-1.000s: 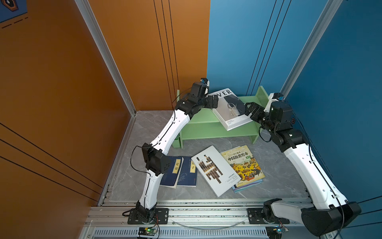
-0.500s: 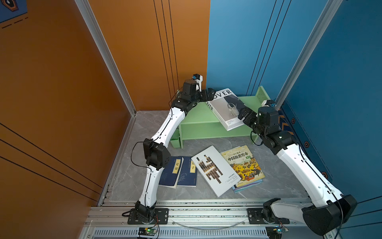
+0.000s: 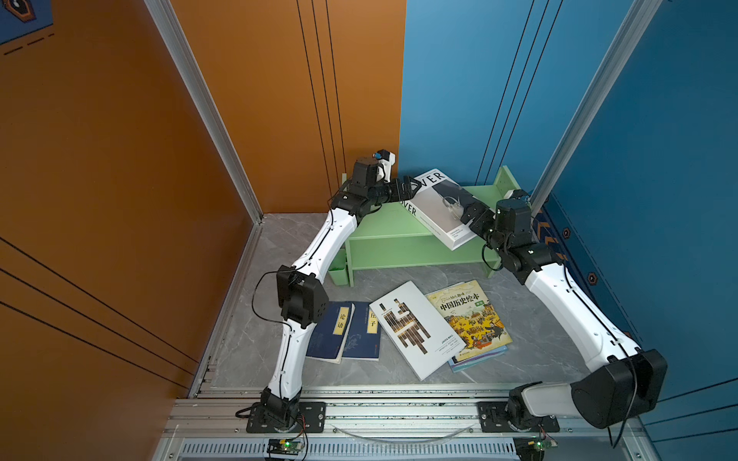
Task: Stacking books/files
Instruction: Rotate the book at the bookshelf.
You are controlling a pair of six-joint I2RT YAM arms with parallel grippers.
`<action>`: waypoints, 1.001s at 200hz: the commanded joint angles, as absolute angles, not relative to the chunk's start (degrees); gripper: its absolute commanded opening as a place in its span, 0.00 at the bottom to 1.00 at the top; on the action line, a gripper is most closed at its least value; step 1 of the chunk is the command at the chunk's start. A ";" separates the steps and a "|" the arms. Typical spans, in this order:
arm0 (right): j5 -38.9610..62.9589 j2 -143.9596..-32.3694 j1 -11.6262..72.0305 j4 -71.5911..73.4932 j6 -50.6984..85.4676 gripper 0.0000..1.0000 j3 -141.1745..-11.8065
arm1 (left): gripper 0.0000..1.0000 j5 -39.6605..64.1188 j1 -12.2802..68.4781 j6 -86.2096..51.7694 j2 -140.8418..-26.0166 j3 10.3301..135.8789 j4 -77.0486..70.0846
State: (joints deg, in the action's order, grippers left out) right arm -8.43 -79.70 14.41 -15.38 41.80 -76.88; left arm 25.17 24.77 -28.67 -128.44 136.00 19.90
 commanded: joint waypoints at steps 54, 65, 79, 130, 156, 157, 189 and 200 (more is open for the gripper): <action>7.84 -88.35 12.49 -8.50 39.51 1.00 -83.55 | 0.98 14.54 32.65 -27.44 -109.28 120.19 28.59; 8.97 -89.76 12.80 -7.16 39.65 1.00 -84.39 | 0.98 11.65 33.34 -27.41 -107.08 117.80 30.39; 10.34 -91.59 13.20 -5.44 40.07 1.00 -85.31 | 0.98 7.99 33.70 -27.34 -104.82 115.17 32.71; 12.66 -98.98 14.33 -1.66 40.68 1.00 -90.35 | 0.98 -0.35 34.41 -29.13 -97.58 106.10 35.23; 13.39 -101.77 14.68 -0.19 41.52 1.00 -92.59 | 0.98 -3.98 34.62 -28.20 -96.35 105.76 37.52; 13.37 -101.77 14.72 -0.23 41.50 1.00 -92.66 | 0.98 -4.01 34.62 -28.16 -96.34 105.70 37.57; 12.24 -103.36 15.28 -0.02 42.28 1.00 -93.87 | 0.98 -8.17 34.61 -27.23 -95.38 105.92 39.63; 11.64 -103.43 15.75 0.01 42.20 1.00 -93.78 | 0.98 -10.31 34.52 -26.62 -95.14 106.45 40.72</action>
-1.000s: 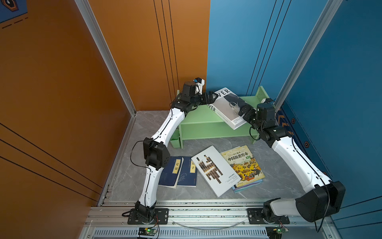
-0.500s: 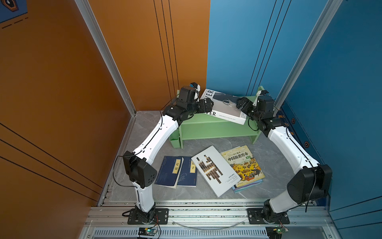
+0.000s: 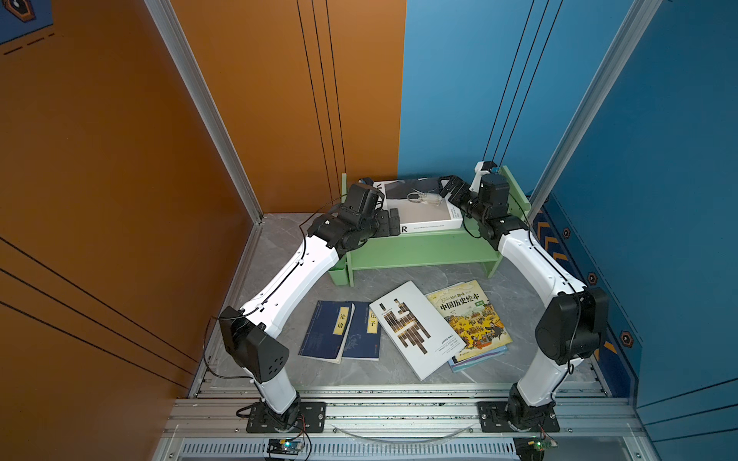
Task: Stacking books/files
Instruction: Rotate the book at the bookshelf.
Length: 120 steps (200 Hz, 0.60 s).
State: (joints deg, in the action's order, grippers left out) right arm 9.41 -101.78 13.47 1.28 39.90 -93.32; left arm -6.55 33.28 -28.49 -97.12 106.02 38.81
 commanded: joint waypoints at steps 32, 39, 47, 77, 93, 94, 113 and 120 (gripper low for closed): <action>10.88 -104.58 16.28 -0.99 41.77 1.00 -95.14 | 0.98 -15.61 34.53 -25.32 -93.62 106.95 43.77; 10.80 -104.82 16.35 -1.22 42.01 1.00 -95.48 | 0.98 -16.77 34.33 -24.93 -93.48 107.48 44.98; 10.60 -105.04 16.55 -1.29 42.12 1.00 -95.75 | 0.98 -17.61 33.91 -24.56 -93.41 108.19 46.24; 9.46 -106.11 16.96 -2.06 42.94 1.00 -96.75 | 0.98 -18.41 32.96 -23.62 -92.12 108.46 47.36; 8.59 -106.29 17.31 -2.63 43.21 1.00 -96.80 | 0.98 -18.62 32.94 -22.58 -91.51 108.33 47.27; 8.56 -106.32 17.31 -2.68 43.18 1.00 -96.83 | 0.98 -18.54 32.95 -22.49 -91.50 108.30 47.23; 7.44 -106.25 17.66 -3.45 43.17 0.99 -96.67 | 0.98 -15.93 33.10 -20.30 -90.93 107.74 47.20; 6.94 -106.20 17.80 -3.71 43.20 1.00 -96.64 | 0.98 -15.16 33.28 -19.54 -90.45 107.06 47.20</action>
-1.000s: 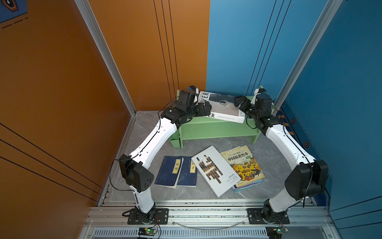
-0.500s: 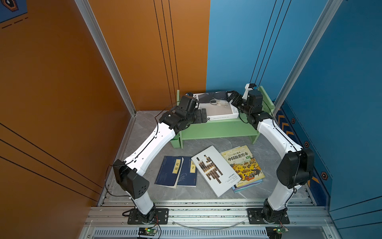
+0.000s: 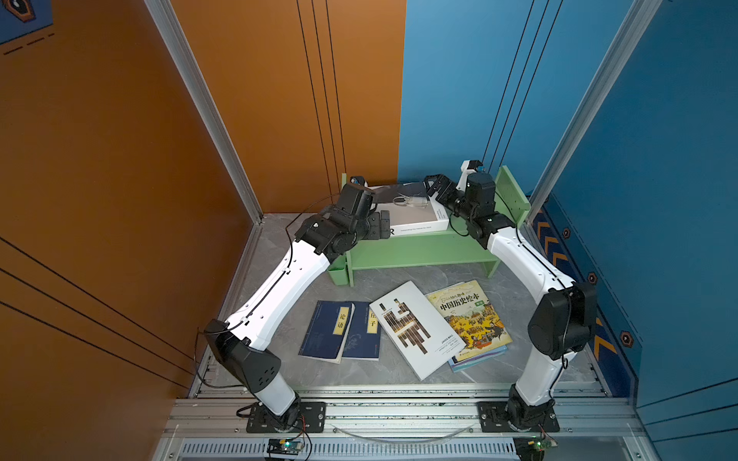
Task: Stacking books/files
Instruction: Rotate the book at the bookshelf, then move the book to the bookshelf.
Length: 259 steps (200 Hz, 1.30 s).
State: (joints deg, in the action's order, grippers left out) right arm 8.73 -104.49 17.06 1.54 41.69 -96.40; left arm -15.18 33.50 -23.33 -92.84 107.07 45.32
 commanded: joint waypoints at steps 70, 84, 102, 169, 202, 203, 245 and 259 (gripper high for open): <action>5.39 -106.25 18.47 -5.54 43.54 0.99 -97.03 | 0.98 6.57 28.86 -19.16 -79.45 93.53 42.05; 5.19 -106.28 18.75 -5.45 43.71 0.99 -97.20 | 0.98 12.65 27.44 -21.04 -77.78 90.47 38.84; 5.01 -106.54 19.07 -5.70 43.88 0.99 -97.50 | 0.98 16.90 26.74 -22.90 -77.89 88.69 35.48; 4.15 -106.45 19.82 -6.84 44.01 0.99 -97.73 | 0.98 21.12 27.20 -24.21 -84.49 90.95 32.05; 3.98 -106.12 19.86 -7.36 43.68 1.00 -97.72 | 0.98 15.30 28.23 -22.59 -86.04 91.33 32.04; 3.97 -106.14 19.86 -7.41 43.73 1.00 -97.73 | 0.98 15.16 28.22 -22.55 -86.04 91.32 32.01; 4.66 -107.60 19.79 -8.07 43.10 1.00 -99.65 | 0.98 13.34 28.31 -22.62 -85.36 90.46 30.42; 4.75 -107.95 19.82 -8.44 43.13 1.00 -100.34 | 0.98 12.84 28.43 -22.91 -84.70 89.85 30.21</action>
